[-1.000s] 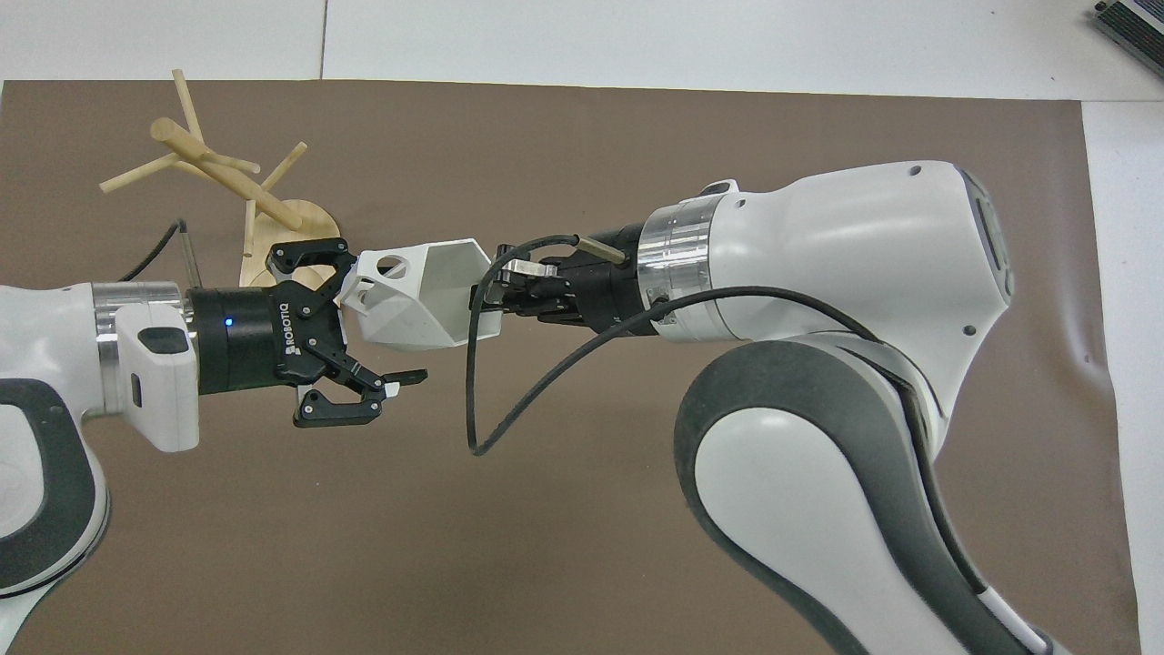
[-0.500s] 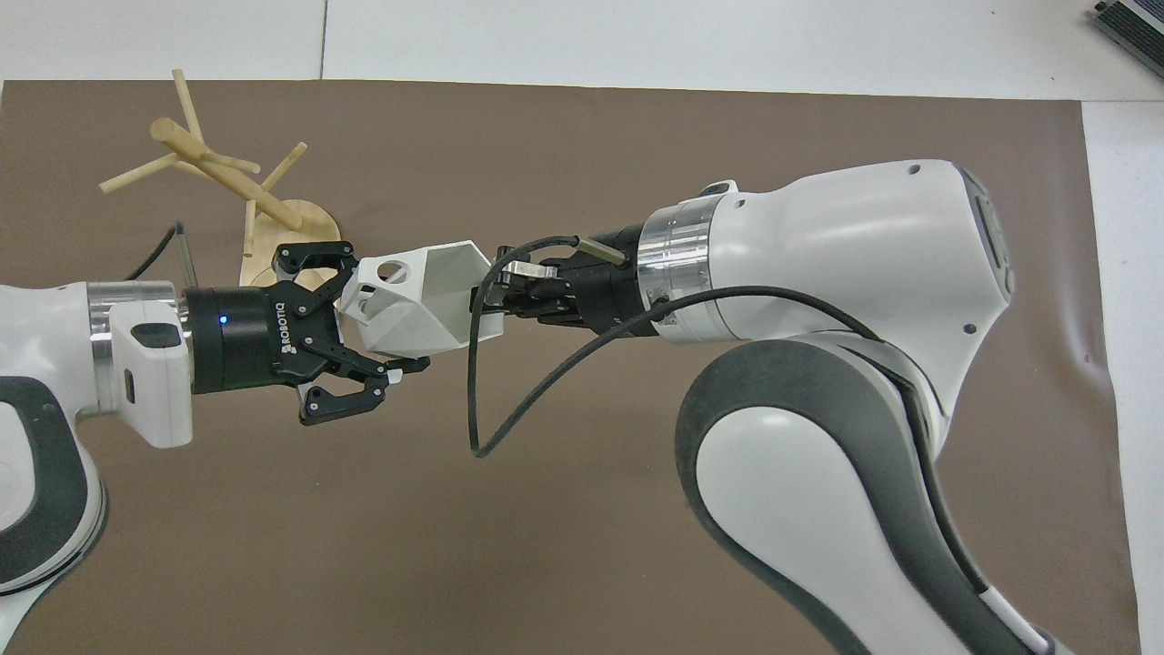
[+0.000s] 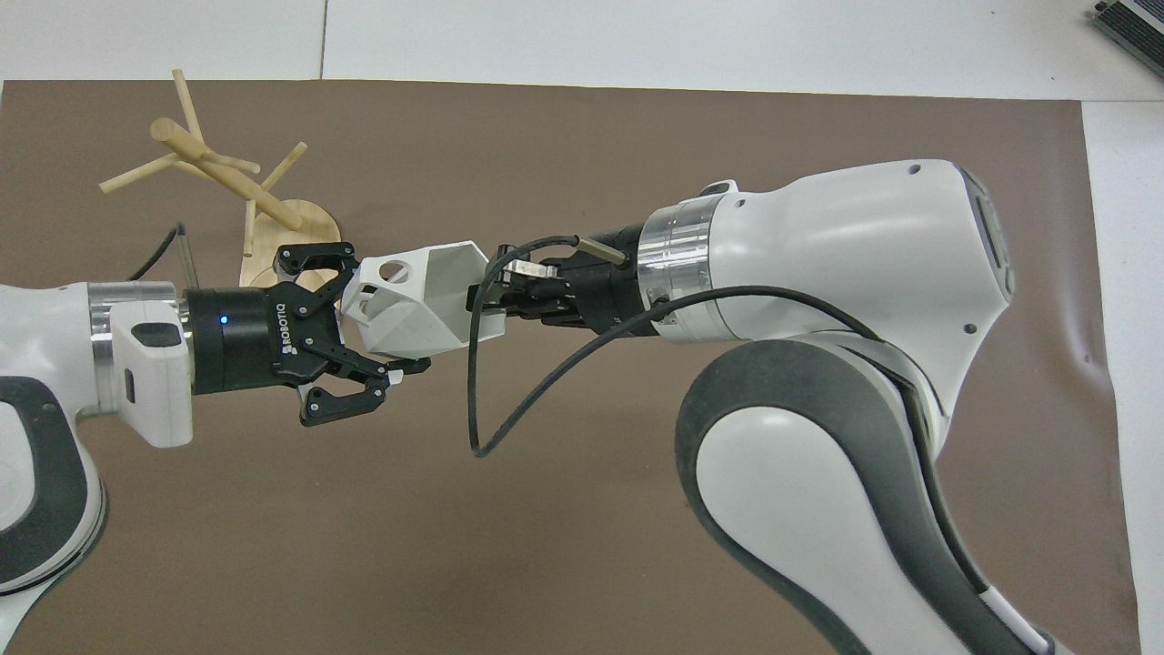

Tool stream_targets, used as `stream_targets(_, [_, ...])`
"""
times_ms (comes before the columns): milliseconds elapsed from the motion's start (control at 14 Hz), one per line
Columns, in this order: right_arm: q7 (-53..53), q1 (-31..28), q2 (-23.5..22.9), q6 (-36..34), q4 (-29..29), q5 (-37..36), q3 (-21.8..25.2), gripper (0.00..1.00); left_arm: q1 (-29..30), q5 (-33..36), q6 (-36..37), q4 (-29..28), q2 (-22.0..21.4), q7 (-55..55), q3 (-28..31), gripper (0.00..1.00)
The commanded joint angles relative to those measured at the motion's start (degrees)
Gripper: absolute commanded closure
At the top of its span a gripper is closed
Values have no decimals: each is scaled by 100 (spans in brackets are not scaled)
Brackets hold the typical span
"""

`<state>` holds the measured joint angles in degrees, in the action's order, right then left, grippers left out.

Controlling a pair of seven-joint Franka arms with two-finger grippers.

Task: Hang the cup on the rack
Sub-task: 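Open the right gripper and withdraw it while the left gripper holds the mug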

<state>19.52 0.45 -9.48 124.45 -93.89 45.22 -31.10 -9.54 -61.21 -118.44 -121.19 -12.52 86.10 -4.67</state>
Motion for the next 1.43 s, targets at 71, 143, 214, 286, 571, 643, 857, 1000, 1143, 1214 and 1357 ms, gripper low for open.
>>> stream_targets(71, [-141, -81, 43, 35, -7, 101, -62, 0, -13, -110, 102, 34, -13, -58, 27, 100])
stream_targets(143, [-142, -89, 34, 35, -7, 109, -54, 0, -13, -110, 110, 34, -13, -58, 27, 100])
stream_targets(214, [-142, -89, 34, 35, -7, 110, -54, 0, -13, -110, 110, 43, -13, -58, 27, 100])
stream_targets(286, [-142, -89, 43, 35, -7, 110, -54, 0, -13, -110, 110, 34, -13, -58, 27, 100])
stream_targets(571, [-168, -89, 52, 44, -7, 75, -45, 0, 5, -84, 41, -45, -31, -76, 62, 100])
stream_targets(643, [-203, -89, 52, 44, -7, 66, -27, 0, 14, -58, 14, -45, -31, -111, 62, 100])
stream_targets(857, [-606, -124, 113, 35, -7, 48, 34, 0, 49, 336, -56, -45, -13, -645, 62, 100])
stream_targets(1000, [-1027, -133, 201, 0, -7, -30, 253, 0, 14, 784, -380, -53, 22, -989, 54, 100])
stream_targets(1143, [-1449, -133, 271, -17, -7, -223, 446, 0, -13, 1144, -583, -62, 48, -1165, 45, 100])
stream_targets(1214, [-1669, -133, 289, -26, 2, -346, 560, 0, -13, 1321, -741, -106, 57, -1348, 45, 100])
stream_targets(1357, [-2030, -133, 394, -44, 2, -801, 780, 0, -13, 1637, -1074, -185, 57, -1752, 45, 100])
